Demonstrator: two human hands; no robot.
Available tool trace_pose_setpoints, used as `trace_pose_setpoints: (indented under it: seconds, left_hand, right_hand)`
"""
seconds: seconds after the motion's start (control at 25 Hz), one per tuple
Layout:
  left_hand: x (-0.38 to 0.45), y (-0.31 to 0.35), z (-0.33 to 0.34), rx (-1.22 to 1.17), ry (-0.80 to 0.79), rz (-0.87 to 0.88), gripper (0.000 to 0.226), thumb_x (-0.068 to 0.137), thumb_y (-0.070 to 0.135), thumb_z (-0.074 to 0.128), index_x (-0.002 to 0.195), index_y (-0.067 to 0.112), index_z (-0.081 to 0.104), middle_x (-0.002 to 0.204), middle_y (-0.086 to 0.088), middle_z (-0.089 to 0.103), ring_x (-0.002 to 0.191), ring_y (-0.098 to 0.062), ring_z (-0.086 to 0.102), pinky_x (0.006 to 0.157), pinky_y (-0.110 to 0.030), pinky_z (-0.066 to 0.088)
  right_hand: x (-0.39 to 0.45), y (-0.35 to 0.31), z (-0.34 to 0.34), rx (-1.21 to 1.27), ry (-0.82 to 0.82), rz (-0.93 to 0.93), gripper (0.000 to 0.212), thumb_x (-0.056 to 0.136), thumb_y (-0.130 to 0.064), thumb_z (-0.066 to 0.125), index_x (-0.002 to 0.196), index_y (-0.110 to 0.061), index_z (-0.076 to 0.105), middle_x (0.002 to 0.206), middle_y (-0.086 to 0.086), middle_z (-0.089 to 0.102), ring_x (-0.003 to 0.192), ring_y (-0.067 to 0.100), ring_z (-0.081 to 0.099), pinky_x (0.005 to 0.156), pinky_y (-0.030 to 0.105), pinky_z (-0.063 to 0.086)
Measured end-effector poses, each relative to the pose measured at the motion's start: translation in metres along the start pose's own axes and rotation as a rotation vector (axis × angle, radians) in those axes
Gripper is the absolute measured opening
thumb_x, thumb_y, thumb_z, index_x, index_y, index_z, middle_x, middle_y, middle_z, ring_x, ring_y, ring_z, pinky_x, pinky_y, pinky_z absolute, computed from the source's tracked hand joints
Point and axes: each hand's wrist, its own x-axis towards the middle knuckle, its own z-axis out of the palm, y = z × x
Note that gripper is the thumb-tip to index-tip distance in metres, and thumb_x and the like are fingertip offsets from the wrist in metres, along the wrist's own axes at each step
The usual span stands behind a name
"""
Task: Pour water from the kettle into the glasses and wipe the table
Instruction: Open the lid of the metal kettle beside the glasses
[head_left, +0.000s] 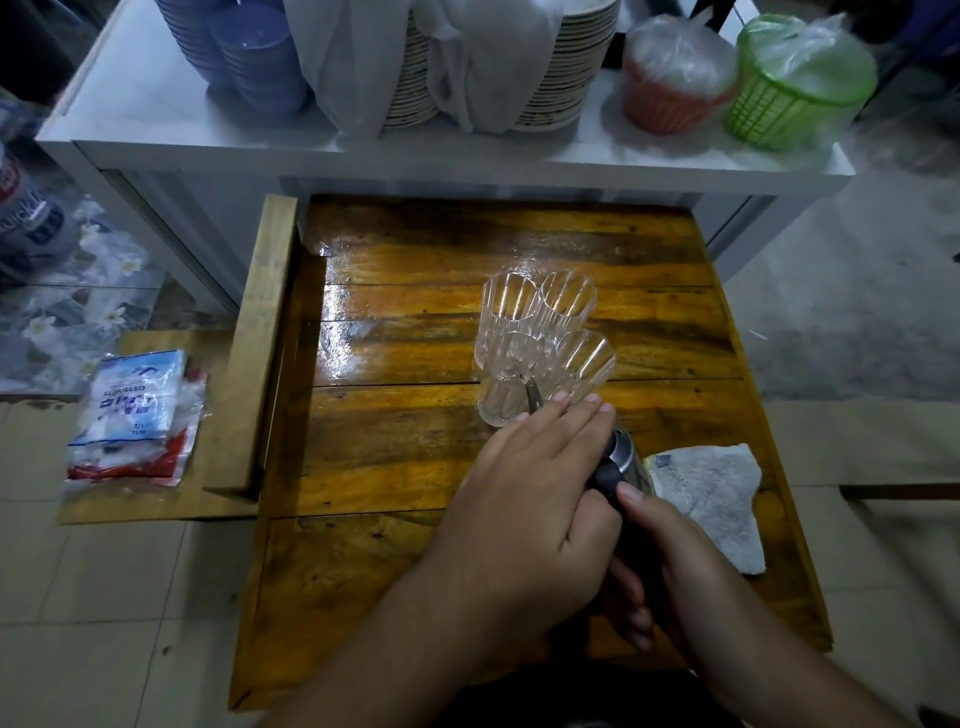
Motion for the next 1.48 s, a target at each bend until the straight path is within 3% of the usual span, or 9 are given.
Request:
trace_pose_setpoints:
  seconds: [0.52, 1.16, 1.48]
  left_hand:
    - [0.004, 0.003, -0.004, -0.039, 0.005, -0.013, 0.075, 0.084, 0.040, 0.019, 0.157, 0.027, 0.022, 0.164, 0.016, 0.017, 0.147, 0.008, -0.003, 0.118, -0.021, -0.003]
    - [0.005, 0.007, -0.008, -0.080, 0.002, -0.029, 0.076, 0.082, 0.040, 0.019, 0.157, 0.025, 0.022, 0.164, 0.014, 0.018, 0.148, 0.006, -0.002, 0.119, -0.022, -0.001]
    - [0.005, 0.006, -0.009, -0.102, -0.007, -0.043, 0.077, 0.081, 0.040, 0.019, 0.157, 0.026, 0.021, 0.164, 0.015, 0.017, 0.147, 0.007, -0.002, 0.120, -0.026, 0.002]
  right_hand:
    - [-0.010, -0.019, 0.006, 0.004, 0.016, 0.045, 0.062, 0.074, -0.065, 0.050, 0.046, -0.010, 0.048, 0.046, 0.008, 0.040, 0.041, 0.019, 0.042, 0.044, 0.028, 0.037]
    - [-0.013, -0.024, 0.006, 0.020, 0.034, 0.050, 0.059, 0.078, -0.061, 0.051, 0.057, -0.006, 0.049, 0.050, 0.013, 0.038, 0.041, 0.021, 0.039, 0.043, 0.030, 0.035]
    - [-0.013, -0.026, 0.008, 0.017, 0.022, 0.040, 0.062, 0.076, -0.065, 0.050, 0.047, -0.009, 0.048, 0.045, 0.009, 0.039, 0.039, 0.020, 0.040, 0.041, 0.027, 0.035]
